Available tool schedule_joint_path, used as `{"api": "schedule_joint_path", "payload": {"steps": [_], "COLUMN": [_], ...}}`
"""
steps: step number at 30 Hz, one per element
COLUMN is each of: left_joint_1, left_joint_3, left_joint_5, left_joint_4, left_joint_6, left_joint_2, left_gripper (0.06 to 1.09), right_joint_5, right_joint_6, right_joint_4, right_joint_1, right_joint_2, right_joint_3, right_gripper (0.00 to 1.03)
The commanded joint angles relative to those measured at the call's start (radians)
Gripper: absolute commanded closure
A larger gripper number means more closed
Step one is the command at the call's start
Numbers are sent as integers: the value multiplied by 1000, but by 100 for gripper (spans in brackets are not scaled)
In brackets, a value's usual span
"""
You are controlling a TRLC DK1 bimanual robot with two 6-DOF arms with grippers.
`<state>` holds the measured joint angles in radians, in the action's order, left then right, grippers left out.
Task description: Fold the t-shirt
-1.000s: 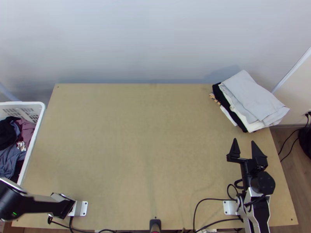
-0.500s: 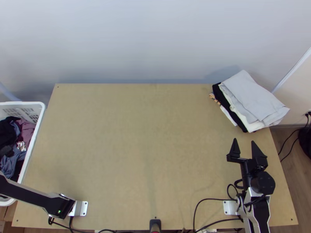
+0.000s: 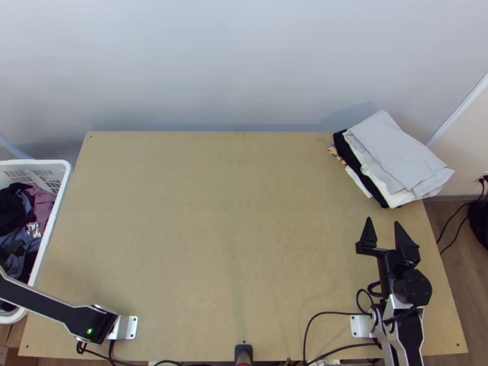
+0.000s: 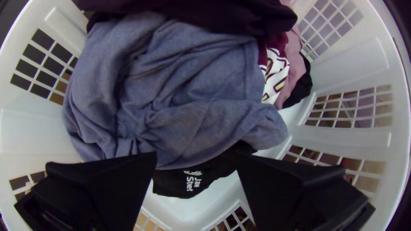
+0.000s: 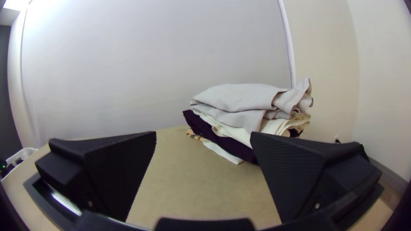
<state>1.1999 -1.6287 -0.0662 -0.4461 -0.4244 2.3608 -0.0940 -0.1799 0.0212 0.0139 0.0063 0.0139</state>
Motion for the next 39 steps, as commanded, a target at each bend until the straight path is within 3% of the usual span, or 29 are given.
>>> {"api": "schedule_joint_path", "payload": {"steps": [1, 4, 5, 7, 9, 10, 22, 25, 30, 39], "left_joint_1": [6, 4, 4, 4, 7, 7, 35, 47, 59, 64], "left_joint_3": [-49, -69, -74, -77, -86, -97, -112, -91, -92, -76], "left_joint_5": [6, 12, 12, 14, 14, 14, -20, -67, -83, -196], "left_joint_4": [-9, -5, 1, 27, 47, 46, 21, 17, -16, -89], "left_joint_6": [-25, -24, -20, -20, -39, -42, -76, -85, -57, 16], "left_joint_2": [55, 81, 89, 103, 112, 118, 98, 87, 45, -170], "left_gripper": [20, 23, 32, 57, 93, 105, 105, 105, 105, 105], "right_joint_5": [-9, -9, -9, -9, -9, -9, -9, -9, -9, -9], "right_joint_6": [-16, -16, -16, -16, -16, -16, -16, -16, -16, -16], "right_joint_4": [-15, -15, -15, -15, -15, -15, -15, -15, -15, -15], "right_joint_1": [8, 8, 8, 8, 8, 8, 8, 9, 8, 8], "right_joint_2": [-8, -8, -8, -8, -8, -8, -8, -8, -8, -8], "right_joint_3": [-8, -8, -8, -8, -8, -8, -8, -8, -8, -8], "right_gripper": [3, 3, 3, 3, 3, 3, 3, 3, 3, 3]}}
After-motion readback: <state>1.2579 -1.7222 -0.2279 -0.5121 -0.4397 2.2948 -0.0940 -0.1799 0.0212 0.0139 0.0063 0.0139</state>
